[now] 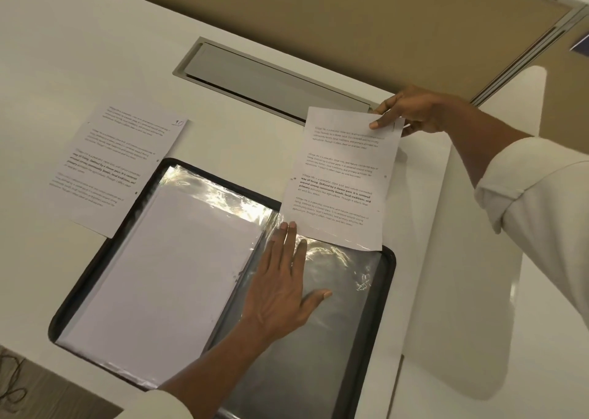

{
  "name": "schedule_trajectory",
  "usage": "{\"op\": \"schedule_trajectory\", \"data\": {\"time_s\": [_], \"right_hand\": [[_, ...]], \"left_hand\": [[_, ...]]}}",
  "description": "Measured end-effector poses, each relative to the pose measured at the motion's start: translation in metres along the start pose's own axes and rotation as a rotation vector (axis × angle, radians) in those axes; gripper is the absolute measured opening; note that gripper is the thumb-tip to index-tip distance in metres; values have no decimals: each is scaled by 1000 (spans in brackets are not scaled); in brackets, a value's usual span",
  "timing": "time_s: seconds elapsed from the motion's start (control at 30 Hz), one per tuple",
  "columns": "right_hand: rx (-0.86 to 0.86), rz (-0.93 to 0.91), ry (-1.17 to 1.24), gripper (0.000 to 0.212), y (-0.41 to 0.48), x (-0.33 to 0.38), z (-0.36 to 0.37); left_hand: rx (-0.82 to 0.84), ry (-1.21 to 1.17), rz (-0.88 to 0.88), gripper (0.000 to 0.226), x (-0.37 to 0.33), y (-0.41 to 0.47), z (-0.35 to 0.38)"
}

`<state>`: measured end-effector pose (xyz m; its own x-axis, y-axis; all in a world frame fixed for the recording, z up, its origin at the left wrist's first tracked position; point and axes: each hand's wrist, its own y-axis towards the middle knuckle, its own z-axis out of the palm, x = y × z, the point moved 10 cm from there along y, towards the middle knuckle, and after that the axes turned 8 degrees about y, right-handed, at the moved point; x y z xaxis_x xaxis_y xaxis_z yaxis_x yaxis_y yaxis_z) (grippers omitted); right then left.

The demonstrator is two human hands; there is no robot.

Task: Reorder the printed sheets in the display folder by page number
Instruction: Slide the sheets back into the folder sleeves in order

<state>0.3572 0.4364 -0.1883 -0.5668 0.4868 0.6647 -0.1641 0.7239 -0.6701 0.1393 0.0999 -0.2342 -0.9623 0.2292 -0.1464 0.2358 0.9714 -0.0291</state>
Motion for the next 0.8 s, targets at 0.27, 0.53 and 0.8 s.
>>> {"op": "schedule_trajectory", "data": {"time_s": [0.27,0.53,0.8], "right_hand": [[-29,123,261,51,-15,-52,14],[-30,146,251,42,-44,-89,42],[126,249,98,40,-78,-120,78]], "left_hand": [[5,3,23,106,-1,-1,2],[2,-3,13,103,1,-2,5],[-9,-2,13,103,3,-2,0]]}}
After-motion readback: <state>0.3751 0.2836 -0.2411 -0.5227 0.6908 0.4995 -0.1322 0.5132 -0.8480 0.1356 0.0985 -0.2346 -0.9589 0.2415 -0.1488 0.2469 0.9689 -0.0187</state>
